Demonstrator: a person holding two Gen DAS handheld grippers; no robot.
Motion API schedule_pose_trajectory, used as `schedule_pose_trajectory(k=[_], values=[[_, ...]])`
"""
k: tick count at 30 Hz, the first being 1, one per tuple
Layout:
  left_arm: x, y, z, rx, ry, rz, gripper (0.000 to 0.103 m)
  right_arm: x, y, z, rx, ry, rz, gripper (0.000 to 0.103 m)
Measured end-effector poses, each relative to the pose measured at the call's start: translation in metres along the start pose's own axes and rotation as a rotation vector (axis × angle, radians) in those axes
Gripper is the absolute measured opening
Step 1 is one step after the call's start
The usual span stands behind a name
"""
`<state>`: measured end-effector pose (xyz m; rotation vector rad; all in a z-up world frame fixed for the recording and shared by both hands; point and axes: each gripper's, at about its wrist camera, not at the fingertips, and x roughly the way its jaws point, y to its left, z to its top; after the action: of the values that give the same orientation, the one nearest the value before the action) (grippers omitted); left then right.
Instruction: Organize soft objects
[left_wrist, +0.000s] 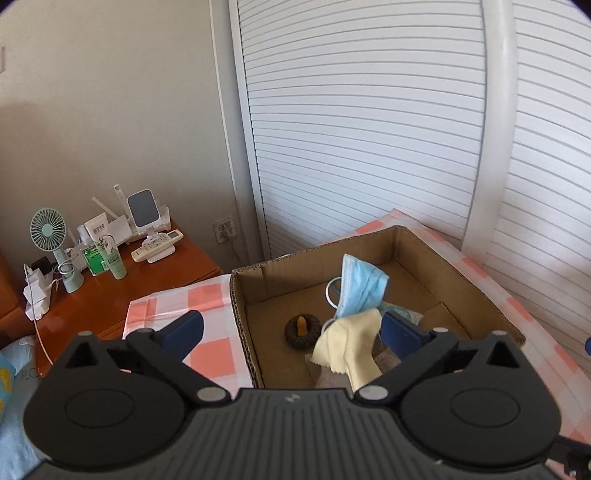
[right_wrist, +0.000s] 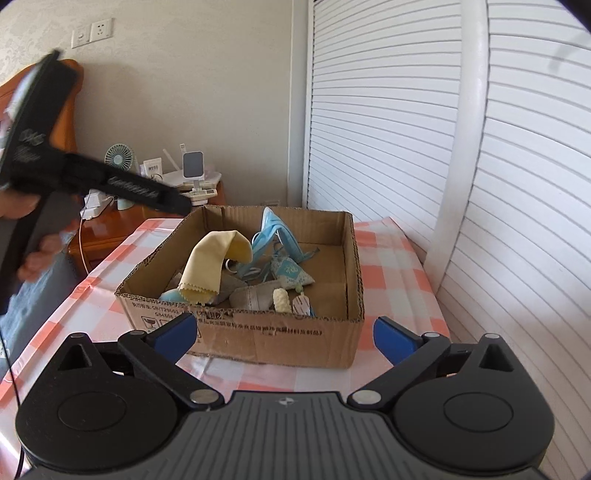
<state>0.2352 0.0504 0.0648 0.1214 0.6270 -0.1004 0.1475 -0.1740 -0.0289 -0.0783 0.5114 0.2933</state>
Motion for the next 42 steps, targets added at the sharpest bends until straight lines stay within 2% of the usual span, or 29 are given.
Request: schedule_pose_trajectory(k=[7, 12, 18, 25, 42], values=[[-0.063, -0.016, -0.049, -0.043, -0.043, 0.022, 0.102, -0.032, 0.006, -0.015, 0.054, 0.034, -0.086, 0.103], [-0.105, -0.026, -0.081, -0.109, -0.027, 0.036, 0.102, -0.046, 0.013, -0.028, 0.051, 0.08, -0.185, 0.103], [-0.136, -0.035, -0.104, -0.161, 0.05, 0.053, 0.102, -0.068, 0.018, -0.035, 0.076, 0.084, -0.189, 0.103], [-0.15, -0.041, -0.11, -0.141, 0.054, 0.059, 0.102, -0.077, 0.03, -0.033, 0.061, 0.081, -0.176, 0.103], [-0.144, -0.045, -0.11, -0.138, 0.082, 0.073, 0.102, -0.075, 0.03, -0.032, 0.068, 0.092, -0.163, 0.103]])
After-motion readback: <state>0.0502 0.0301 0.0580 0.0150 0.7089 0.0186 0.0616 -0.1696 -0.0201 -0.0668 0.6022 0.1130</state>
